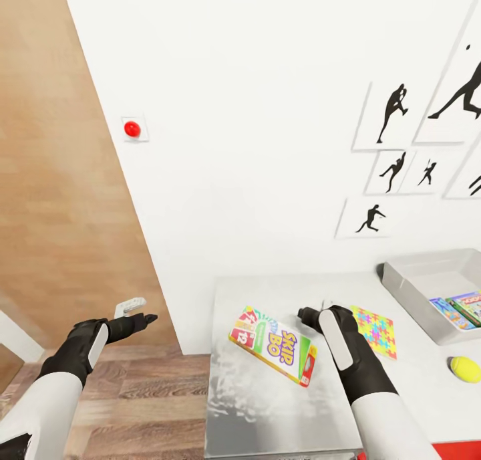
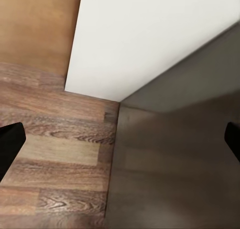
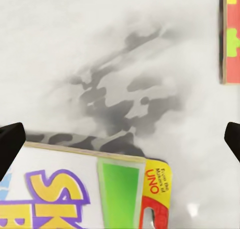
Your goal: Put all the toys in the child's room - the three board games (two on the bed and one on the table), the two jigsaw puzzles on the table, and the tennis ball on the table - inside the toy box on the table in the child's room.
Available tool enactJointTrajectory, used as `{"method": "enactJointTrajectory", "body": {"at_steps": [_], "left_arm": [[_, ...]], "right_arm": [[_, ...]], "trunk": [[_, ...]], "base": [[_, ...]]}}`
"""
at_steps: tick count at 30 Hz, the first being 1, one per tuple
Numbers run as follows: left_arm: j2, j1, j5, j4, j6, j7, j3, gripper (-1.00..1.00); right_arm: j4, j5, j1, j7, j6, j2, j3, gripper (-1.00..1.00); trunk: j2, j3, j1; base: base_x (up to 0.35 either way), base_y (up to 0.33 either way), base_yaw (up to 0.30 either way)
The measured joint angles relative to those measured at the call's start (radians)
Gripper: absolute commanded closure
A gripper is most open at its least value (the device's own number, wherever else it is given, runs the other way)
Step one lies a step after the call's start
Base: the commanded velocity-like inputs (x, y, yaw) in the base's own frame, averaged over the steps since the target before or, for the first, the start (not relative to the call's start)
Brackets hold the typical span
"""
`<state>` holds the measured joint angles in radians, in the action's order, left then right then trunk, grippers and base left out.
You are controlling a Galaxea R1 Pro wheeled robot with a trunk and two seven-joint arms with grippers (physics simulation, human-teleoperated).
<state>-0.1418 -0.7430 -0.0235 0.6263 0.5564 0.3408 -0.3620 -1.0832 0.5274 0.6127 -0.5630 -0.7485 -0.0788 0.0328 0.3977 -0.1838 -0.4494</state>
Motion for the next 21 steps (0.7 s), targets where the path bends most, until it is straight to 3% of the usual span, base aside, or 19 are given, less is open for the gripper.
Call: {"method": "enactJointTrajectory", "body": {"at_steps": [21], "left_arm": [[-0.002,0.0,0.0,0.0,0.0,0.0,0.0,-1.0]], "right_arm": [[0.0,0.0,0.0,0.0,0.015,-0.002,0.009,-1.0]], "trunk": [[0.0,-0.035,0.0]], "base": [[0.0,0.0,0.0]]}}
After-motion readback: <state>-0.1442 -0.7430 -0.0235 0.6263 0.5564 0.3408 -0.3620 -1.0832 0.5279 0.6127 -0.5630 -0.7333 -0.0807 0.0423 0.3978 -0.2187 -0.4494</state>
